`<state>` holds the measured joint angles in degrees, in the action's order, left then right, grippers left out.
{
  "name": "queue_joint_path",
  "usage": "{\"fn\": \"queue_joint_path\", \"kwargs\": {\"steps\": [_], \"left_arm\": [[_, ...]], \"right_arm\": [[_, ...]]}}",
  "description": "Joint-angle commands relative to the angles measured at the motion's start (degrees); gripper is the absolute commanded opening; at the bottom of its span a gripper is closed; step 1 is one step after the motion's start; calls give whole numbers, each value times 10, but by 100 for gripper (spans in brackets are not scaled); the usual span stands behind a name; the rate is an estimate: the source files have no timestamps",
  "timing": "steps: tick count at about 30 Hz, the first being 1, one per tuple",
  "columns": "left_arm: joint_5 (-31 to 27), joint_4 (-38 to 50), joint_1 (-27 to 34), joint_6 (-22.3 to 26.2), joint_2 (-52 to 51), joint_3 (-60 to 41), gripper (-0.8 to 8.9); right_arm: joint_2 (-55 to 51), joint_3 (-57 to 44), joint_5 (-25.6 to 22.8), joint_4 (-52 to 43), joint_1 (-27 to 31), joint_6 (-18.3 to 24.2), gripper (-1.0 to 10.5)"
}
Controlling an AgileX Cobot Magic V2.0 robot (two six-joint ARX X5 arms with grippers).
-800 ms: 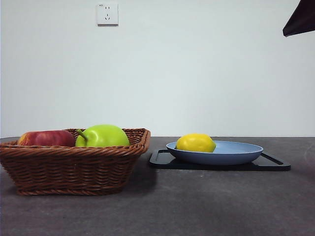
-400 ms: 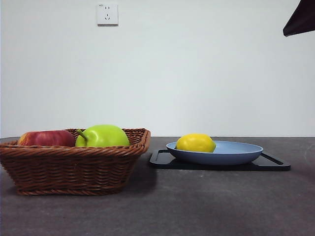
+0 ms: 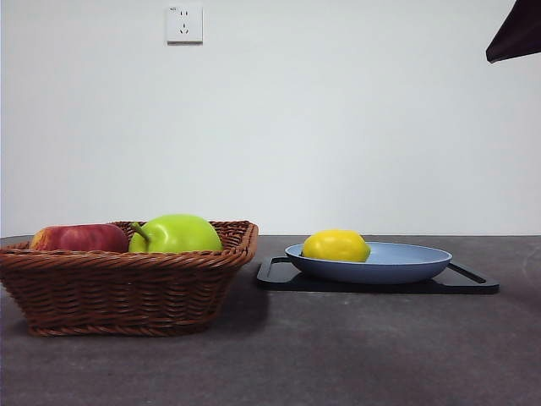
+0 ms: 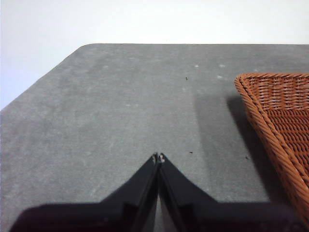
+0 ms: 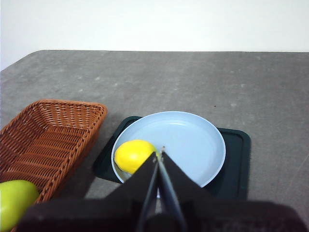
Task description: Take the lemon from the basket,put the lemon in the plate,hand out the plate
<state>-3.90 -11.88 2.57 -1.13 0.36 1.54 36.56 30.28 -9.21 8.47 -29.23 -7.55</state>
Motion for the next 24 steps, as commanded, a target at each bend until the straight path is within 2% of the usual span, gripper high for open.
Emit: {"fn": "queue_joint_path", "kwargs": {"steps": [1,18,19,21,24], "left_arm": [[-2,4,2,-6,-3,-4,9],[-2,4,2,-6,-3,-4,9],[-2,4,2,-6,-3,-4,9],[-2,4,2,-6,-3,-4,9],[-2,4,2,-6,-3,-4,9]], "right_arm": [[1,2,-2,-7,-3,-5,4],[1,2,-3,-6,-3,-3,4],[1,2,-3,-7,-3,4,4],[-3,2,-8,-2,-3,70,4],[-31,-3,-18,9,5,113,4]]}}
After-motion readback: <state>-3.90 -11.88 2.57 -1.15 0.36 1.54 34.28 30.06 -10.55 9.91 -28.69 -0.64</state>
